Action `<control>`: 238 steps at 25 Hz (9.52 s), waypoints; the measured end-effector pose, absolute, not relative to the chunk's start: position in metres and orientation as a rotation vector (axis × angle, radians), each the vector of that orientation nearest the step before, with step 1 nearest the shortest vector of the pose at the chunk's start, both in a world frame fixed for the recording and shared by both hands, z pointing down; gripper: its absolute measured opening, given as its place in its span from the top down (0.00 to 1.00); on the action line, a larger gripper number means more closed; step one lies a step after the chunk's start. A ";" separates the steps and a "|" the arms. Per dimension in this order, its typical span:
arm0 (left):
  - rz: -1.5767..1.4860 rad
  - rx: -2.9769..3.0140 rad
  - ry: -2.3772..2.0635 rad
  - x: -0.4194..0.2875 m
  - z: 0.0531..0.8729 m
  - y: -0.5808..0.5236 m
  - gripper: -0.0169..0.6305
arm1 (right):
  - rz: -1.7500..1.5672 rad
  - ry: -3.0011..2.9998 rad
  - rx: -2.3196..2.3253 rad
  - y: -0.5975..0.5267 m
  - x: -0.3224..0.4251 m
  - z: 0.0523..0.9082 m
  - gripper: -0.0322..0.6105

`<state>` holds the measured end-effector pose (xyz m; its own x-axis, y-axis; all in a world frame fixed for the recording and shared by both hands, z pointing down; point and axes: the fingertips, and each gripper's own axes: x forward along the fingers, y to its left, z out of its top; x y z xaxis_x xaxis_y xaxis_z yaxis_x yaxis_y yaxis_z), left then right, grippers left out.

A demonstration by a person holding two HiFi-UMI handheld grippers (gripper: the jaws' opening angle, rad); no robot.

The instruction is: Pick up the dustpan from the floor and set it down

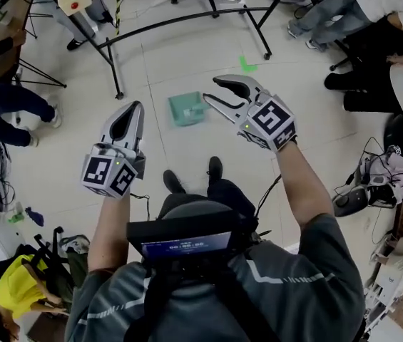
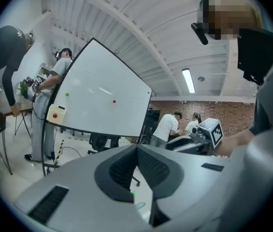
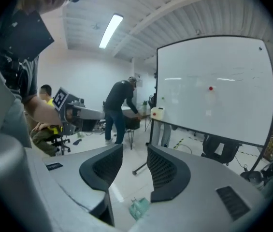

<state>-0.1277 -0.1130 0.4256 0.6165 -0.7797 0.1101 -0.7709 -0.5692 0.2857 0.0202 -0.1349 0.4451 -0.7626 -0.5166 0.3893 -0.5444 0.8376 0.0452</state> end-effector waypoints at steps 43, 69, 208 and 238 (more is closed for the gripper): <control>0.117 2.365 -1.157 -0.087 0.669 -0.155 0.93 | -0.020 -2.327 0.169 -0.176 0.012 0.773 0.69; -0.126 2.610 -1.172 -0.093 0.310 -0.038 0.93 | -0.226 -2.642 0.244 -0.020 0.009 0.334 0.70; 0.082 2.458 -1.311 -0.132 0.468 -0.404 0.92 | 0.051 -2.866 0.653 -0.406 -0.027 0.446 0.83; -0.087 2.531 -1.534 -0.058 0.317 -0.301 0.93 | 0.001 -2.970 0.767 -0.340 0.071 0.331 0.91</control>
<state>-0.0575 -0.3014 0.3175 0.4658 -0.8838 0.0430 -0.8733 -0.4514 0.1834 0.0708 -0.3404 0.3308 -0.8725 -0.4833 0.0721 -0.4833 0.8753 0.0178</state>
